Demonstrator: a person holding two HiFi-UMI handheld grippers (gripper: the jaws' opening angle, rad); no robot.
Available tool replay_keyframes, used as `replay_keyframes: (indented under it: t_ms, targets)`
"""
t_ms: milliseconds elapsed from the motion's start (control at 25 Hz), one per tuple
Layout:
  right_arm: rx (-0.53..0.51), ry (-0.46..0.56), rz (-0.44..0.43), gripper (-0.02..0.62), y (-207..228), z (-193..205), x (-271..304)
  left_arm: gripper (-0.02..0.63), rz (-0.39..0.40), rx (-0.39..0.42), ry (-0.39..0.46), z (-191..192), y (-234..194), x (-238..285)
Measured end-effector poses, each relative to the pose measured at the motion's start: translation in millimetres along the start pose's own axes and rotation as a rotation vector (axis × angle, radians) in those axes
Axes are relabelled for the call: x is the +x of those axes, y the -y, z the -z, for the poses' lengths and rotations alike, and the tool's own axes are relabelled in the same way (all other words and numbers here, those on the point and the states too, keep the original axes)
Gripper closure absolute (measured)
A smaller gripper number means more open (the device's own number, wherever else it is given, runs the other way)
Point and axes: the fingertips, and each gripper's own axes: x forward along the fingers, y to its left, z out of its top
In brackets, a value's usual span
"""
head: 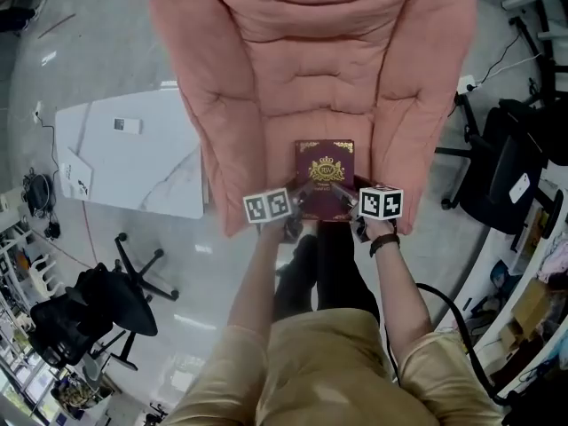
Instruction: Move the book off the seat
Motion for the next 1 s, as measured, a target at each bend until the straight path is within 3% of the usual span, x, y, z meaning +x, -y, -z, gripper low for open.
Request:
replay_keyframes:
  t_ms: [480,680,1000]
  targets:
    - [-0.098,0.143,-0.059,0.272,-125,7,-99,0.330,0.051,0.146,0.102,5,103,-128]
    - [-0.153,0.179,-0.079,0.273,-176,28,-143,0.332,0.083,0.193,0.145,27,138,-186]
    - [-0.298,0.270,-0.085,0.278,-244,36,-198,0.334,0.140,0.288,0.262,38,189,-255]
